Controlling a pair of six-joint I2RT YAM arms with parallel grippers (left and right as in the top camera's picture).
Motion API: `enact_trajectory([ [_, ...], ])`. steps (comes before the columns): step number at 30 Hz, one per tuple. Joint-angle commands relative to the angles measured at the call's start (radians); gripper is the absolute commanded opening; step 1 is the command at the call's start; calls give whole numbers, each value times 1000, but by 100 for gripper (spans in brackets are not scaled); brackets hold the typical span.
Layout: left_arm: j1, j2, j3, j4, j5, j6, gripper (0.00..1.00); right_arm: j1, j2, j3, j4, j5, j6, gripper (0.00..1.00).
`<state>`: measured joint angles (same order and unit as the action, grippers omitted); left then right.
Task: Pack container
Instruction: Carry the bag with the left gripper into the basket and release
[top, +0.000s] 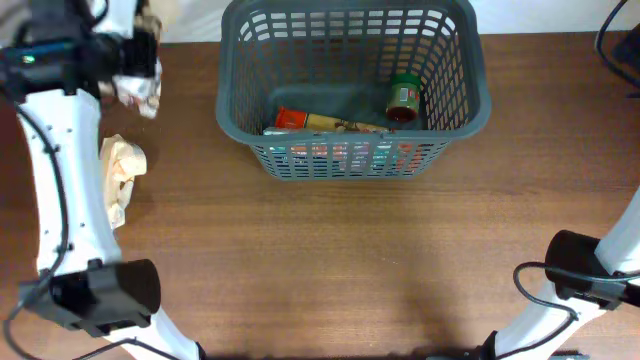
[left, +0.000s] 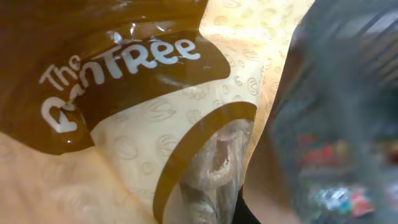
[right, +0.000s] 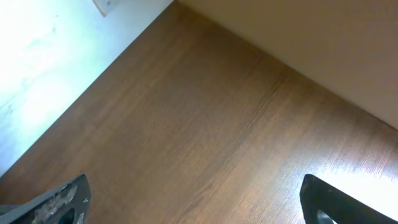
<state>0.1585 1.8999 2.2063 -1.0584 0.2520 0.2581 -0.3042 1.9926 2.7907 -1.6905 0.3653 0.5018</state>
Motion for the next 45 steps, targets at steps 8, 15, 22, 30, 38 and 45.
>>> enact_trajectory([
  [8,-267,-6,211,102,294,219,2,2,-3,1,3,2,12,99],
  [15,-467,47,211,196,294,343,2,2,-3,1,3,2,12,99],
  [22,-544,193,211,176,294,342,2,2,-3,1,3,2,12,99],
  [30,-565,364,211,159,291,341,2,2,-3,1,3,2,12,99],
  [38,-565,438,211,106,275,341,2,2,-3,1,3,2,12,99],
  [45,-563,438,211,92,275,284,99,2,-3,1,3,2,12,99],
])
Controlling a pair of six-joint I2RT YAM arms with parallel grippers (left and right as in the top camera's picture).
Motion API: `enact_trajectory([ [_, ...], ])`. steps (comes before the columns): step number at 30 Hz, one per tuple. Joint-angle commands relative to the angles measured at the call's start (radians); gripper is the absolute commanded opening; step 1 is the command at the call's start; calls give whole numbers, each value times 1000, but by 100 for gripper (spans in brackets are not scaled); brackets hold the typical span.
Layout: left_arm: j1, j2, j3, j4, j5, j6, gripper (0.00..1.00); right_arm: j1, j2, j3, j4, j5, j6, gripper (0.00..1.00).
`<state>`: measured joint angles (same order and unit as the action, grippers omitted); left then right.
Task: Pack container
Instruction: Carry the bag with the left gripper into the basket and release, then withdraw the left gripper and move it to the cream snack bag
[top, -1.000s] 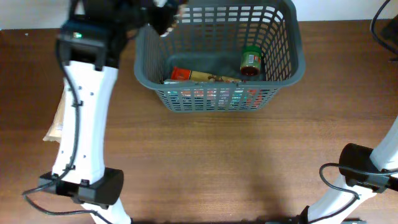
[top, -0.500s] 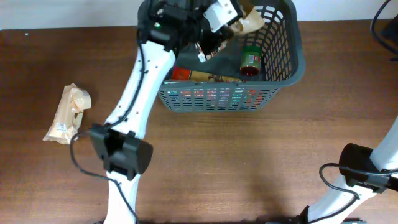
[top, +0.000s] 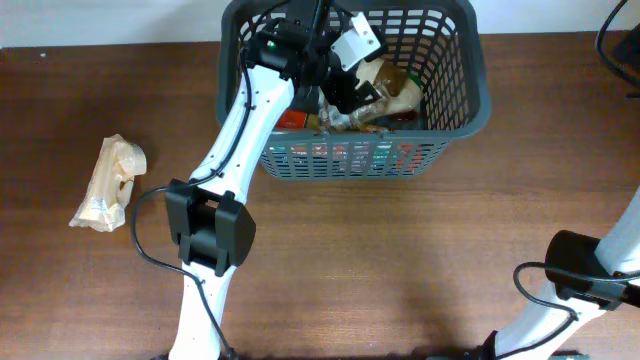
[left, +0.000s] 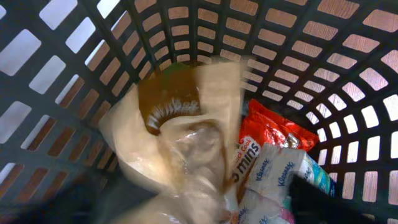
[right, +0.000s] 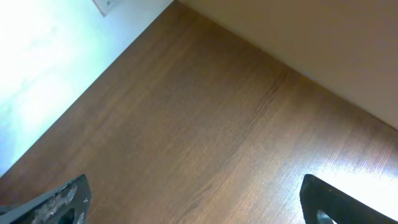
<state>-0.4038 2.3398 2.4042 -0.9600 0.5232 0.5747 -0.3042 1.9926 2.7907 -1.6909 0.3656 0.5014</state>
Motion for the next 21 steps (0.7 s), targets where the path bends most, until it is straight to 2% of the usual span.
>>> enact_trajectory([
  [1,-1,-3,13,-8,4,-33,99,2,-3,1,3,1,13,99],
  [5,4,-24,32,-14,-1,-47,99,2,-3,1,3,2,13,99],
  [7,14,-43,61,-15,-49,-82,99,2,-3,1,3,1,13,99],
  [10,44,-93,133,-30,-167,-147,99,2,-3,1,3,2,13,99],
  [14,127,-194,233,-91,-365,-313,99,2,-3,1,3,2,13,99],
  [16,181,-254,242,-145,-454,-388,99,2,-3,1,3,2,13,99],
  [18,258,-324,242,-277,-634,-483,99,2,-3,1,3,2,13,99],
  [21,334,-362,242,-422,-757,-555,99,2,-3,1,3,1,13,99],
])
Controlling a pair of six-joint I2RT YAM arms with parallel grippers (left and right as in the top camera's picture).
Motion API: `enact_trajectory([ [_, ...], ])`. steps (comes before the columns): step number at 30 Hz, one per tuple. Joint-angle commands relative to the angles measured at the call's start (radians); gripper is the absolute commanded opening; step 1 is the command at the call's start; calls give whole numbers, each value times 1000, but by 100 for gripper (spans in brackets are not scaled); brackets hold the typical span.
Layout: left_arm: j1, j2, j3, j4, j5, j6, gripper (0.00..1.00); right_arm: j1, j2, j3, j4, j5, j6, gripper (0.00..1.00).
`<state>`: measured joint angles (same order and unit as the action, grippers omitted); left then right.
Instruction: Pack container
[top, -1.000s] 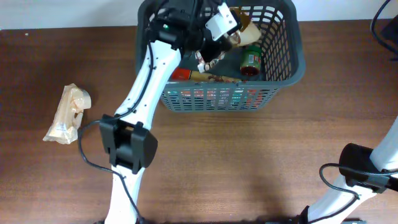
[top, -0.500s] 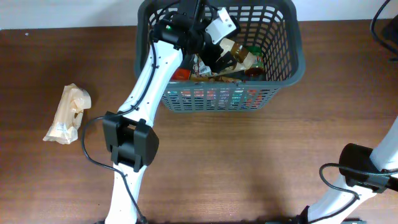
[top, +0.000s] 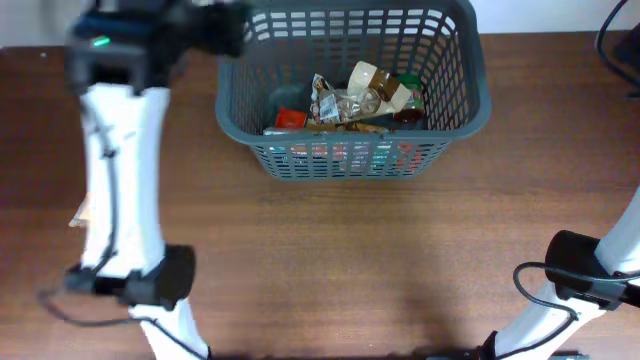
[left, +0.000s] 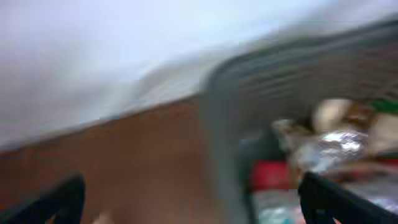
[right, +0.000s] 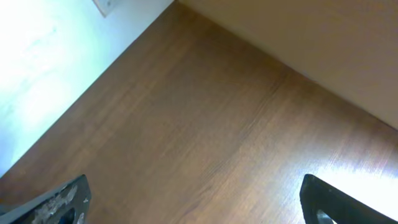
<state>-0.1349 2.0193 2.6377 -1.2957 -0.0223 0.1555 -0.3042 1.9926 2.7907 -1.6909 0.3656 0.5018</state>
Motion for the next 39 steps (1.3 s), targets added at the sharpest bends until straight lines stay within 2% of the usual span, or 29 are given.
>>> enact_trajectory([
  [1,97,-47,8,-150,-238,-169,99,2,-3,1,3,2,12,99],
  [4,187,-42,-5,-318,-275,-257,99,2,-3,1,3,2,12,99],
  [9,281,-40,-91,-391,-274,-286,99,2,-3,1,3,2,12,99],
  [16,362,-40,-330,-365,-274,-286,99,2,-3,1,3,2,12,99],
  [22,413,-40,-658,-188,-274,-280,99,2,-3,1,3,2,12,99],
  [27,454,-40,-879,-44,-272,-185,99,2,-3,1,3,2,12,99],
  [32,507,-40,-1079,138,-255,28,99,2,-3,1,3,1,12,99],
  [37,559,-40,-1136,280,-88,178,99,2,-3,1,3,2,12,99],
  [39,575,-40,-1136,321,-63,214,99,2,-3,1,3,2,12,99],
])
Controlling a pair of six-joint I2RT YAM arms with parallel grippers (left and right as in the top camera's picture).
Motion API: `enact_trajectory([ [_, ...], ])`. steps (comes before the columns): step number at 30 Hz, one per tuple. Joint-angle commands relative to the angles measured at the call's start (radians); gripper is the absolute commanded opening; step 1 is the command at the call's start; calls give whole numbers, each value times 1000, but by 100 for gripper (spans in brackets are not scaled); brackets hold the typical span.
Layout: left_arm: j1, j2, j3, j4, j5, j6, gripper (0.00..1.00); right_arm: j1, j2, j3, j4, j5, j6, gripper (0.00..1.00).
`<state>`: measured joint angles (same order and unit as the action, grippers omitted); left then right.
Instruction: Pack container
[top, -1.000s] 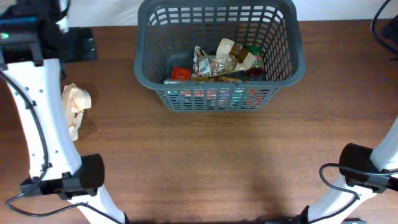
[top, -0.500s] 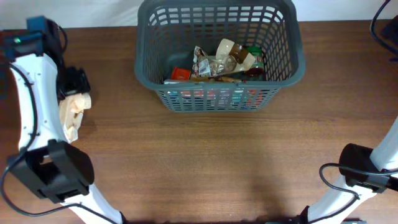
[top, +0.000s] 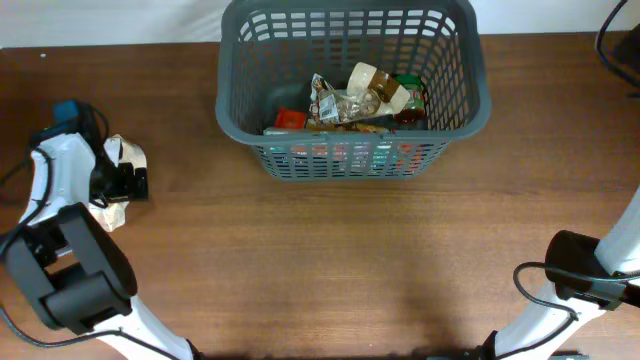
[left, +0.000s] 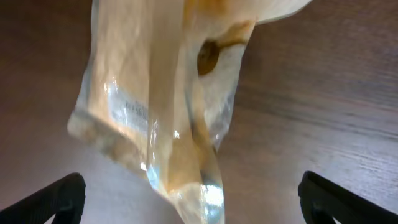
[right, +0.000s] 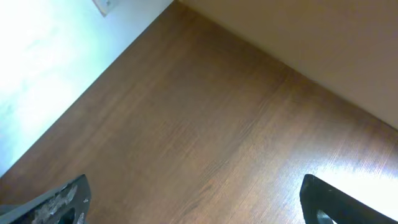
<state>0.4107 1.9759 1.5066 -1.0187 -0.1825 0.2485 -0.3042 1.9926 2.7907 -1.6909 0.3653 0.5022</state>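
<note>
A grey mesh basket (top: 350, 158) stands at the back middle of the table. It holds a brown-and-cream snack bag (top: 372, 85), a green-lidded jar (top: 408, 90) and other packets. A pale clear-wrapped snack bag (top: 124, 152) lies on the table at the far left. My left gripper (top: 118, 182) hangs open just over it; in the left wrist view the bag (left: 168, 93) runs down between the widely spread fingertips of the left gripper (left: 191, 198), touching neither. My right gripper (right: 196, 199) is open over bare wood.
The right arm's base (top: 585, 270) sits at the front right corner; its gripper is outside the overhead view. A white wall edge (right: 37, 56) borders the table near the right gripper. A dark cable (top: 612, 40) hangs at the back right.
My left gripper was by the basket's left rim, blurred. Now it is down at the far left of the table, open around the pale bag. The right arm has not moved.
My left gripper held the brown-and-cream bag at the far left, above the pale bag on the table. Then it was inside the basket with that bag. Then the bag lay in the basket, the gripper outside it. Now the gripper is open over the pale bag.
</note>
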Motion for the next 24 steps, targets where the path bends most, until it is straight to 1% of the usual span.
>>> enact_trajectory([
  [1,34,3,-5,60,97,137,99,2,-3,1,3,2,12,99],
  [3,40,3,-9,106,97,187,99,2,-3,1,3,2,12,99],
  [5,42,3,-14,143,98,212,99,2,-3,1,3,2,12,99],
  [7,42,4,-31,205,117,218,99,2,-3,1,3,2,12,99],
  [10,42,6,-54,257,151,218,99,2,-3,1,3,2,12,99],
  [14,42,6,-95,314,154,218,99,2,-3,1,3,2,12,99],
  [18,42,6,-178,388,153,218,99,2,-3,1,3,2,12,99],
  [24,42,6,-285,451,153,218,99,2,-3,1,3,2,12,99],
])
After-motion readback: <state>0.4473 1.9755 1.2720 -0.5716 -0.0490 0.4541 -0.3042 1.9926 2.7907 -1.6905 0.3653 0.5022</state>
